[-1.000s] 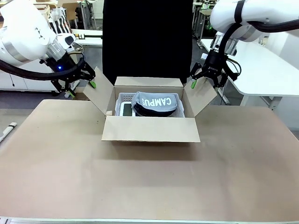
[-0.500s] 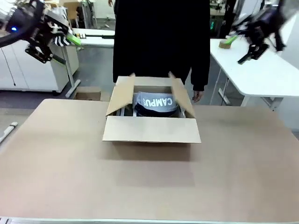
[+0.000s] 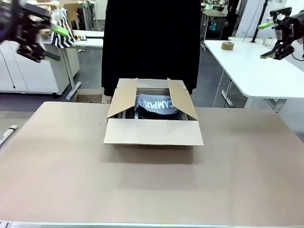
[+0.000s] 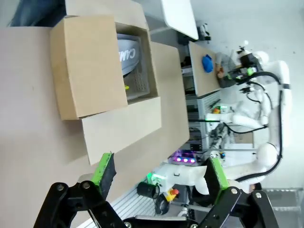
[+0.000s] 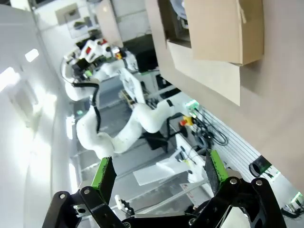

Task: Pack the gift set into the box.
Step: Lift both hands away from the flaps of the Package Box, then press and hold the closed box until the human finishes sealing it.

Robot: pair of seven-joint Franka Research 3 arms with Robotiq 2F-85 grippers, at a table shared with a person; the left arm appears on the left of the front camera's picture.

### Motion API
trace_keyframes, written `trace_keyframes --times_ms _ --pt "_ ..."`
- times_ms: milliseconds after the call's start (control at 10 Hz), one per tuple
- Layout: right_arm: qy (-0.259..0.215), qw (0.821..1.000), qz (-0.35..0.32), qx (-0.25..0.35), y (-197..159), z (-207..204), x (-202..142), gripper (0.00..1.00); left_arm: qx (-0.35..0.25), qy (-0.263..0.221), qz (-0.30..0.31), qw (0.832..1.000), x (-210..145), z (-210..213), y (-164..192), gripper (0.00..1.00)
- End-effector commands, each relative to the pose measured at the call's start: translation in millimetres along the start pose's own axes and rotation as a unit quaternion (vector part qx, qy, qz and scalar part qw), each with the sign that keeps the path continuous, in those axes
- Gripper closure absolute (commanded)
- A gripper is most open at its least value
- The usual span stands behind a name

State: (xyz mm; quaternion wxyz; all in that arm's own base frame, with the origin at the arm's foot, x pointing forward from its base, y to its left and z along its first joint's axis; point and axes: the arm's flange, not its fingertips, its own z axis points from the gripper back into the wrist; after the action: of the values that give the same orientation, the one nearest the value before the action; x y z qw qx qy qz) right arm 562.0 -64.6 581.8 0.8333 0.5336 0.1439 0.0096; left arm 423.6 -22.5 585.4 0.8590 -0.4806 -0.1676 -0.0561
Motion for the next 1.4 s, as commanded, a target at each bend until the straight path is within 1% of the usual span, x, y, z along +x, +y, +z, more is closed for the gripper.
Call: trace_keyframes --times_ms 0,1300 --pt "-0.004 0.999 0.005 -0.034 13.1 -4.8 -1.6 0.0 0.019 0.002 0.009 1.0 2.2 5.8 -2.8 0.0" --pt "-0.004 0.999 0.005 -0.034 13.1 -4.8 -1.6 0.0 0.019 0.002 0.009 1.0 2.2 5.8 -2.8 0.0"
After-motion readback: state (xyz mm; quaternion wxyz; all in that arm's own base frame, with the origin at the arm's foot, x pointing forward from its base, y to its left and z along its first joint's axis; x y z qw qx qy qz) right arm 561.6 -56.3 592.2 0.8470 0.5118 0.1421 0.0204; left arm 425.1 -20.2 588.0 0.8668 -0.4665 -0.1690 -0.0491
